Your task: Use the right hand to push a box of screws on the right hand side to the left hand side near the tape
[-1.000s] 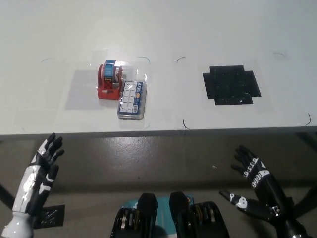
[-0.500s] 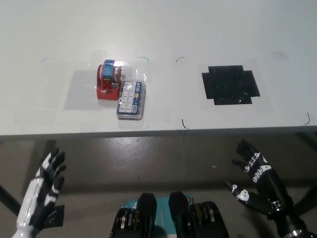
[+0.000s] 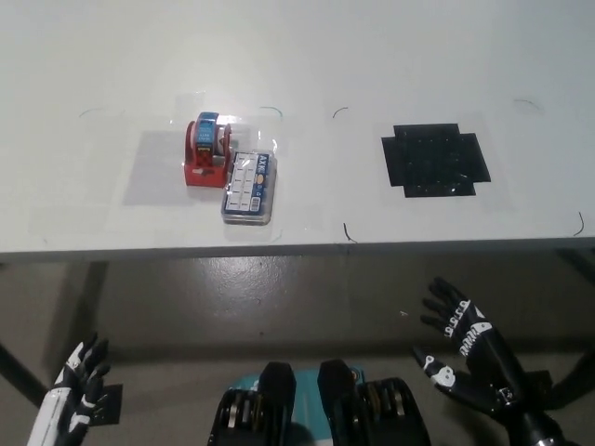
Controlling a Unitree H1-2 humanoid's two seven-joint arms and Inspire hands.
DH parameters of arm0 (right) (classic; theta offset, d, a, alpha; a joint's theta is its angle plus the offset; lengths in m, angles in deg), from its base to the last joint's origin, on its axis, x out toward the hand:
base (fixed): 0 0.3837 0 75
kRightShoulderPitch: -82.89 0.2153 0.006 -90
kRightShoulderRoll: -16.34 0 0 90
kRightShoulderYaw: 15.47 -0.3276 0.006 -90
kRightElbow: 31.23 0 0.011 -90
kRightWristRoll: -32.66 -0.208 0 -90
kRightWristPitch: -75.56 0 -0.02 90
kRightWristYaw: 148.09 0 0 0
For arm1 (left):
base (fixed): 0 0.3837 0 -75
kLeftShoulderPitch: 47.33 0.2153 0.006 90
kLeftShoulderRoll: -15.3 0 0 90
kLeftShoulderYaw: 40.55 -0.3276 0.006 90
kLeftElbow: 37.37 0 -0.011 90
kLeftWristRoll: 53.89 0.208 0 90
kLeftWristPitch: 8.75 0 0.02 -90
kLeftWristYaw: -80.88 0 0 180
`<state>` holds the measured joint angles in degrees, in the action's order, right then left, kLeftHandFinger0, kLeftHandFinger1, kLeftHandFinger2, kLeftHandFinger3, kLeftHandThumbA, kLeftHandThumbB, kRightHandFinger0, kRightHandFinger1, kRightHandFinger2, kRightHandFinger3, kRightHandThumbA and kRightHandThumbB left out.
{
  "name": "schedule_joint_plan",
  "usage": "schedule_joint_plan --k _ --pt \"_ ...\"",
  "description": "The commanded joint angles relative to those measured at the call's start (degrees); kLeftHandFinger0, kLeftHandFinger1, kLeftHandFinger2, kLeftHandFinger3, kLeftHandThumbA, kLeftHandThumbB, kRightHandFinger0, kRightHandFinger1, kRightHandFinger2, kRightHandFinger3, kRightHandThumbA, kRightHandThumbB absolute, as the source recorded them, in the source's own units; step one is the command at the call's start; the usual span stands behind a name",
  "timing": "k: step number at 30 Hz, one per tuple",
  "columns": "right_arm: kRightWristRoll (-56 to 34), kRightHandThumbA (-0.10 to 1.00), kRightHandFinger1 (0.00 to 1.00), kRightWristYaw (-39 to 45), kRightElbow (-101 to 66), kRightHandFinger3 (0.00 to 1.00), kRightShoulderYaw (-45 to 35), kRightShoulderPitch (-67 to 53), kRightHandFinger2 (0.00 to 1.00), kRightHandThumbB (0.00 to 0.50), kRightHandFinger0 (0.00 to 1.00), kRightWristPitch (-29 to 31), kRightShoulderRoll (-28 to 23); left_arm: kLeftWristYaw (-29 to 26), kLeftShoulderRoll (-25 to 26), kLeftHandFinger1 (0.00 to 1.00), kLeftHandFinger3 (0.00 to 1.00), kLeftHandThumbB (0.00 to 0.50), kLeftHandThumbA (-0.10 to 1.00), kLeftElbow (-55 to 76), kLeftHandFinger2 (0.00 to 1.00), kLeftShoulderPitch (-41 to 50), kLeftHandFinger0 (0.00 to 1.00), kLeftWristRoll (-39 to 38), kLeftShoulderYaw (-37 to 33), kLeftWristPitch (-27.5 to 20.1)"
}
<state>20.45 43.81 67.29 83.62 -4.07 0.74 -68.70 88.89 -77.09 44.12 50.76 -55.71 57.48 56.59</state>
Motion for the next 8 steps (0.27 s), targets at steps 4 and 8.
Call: schedule_joint_plan --k 4,8 --pt "1.41 0.65 0.93 2.84 1.19 1.0 0.38 2.39 1.0 0.113 0.85 0.55 0.09 -1.78 -0.41 1.0 1.0 0.193 0.85 -0.56 1.0 0.92 1.0 -0.11 2.04 -2.27" --pt "3.92 0.59 0.9 1.22 6.47 1.0 -0.4 3.25 1.0 0.126 0.83 5.0 0.74 -2.93 0.13 1.0 1.0 0.2 0.86 -5.36 1.0 0.1 1.0 1.61 2.64 -2.27"
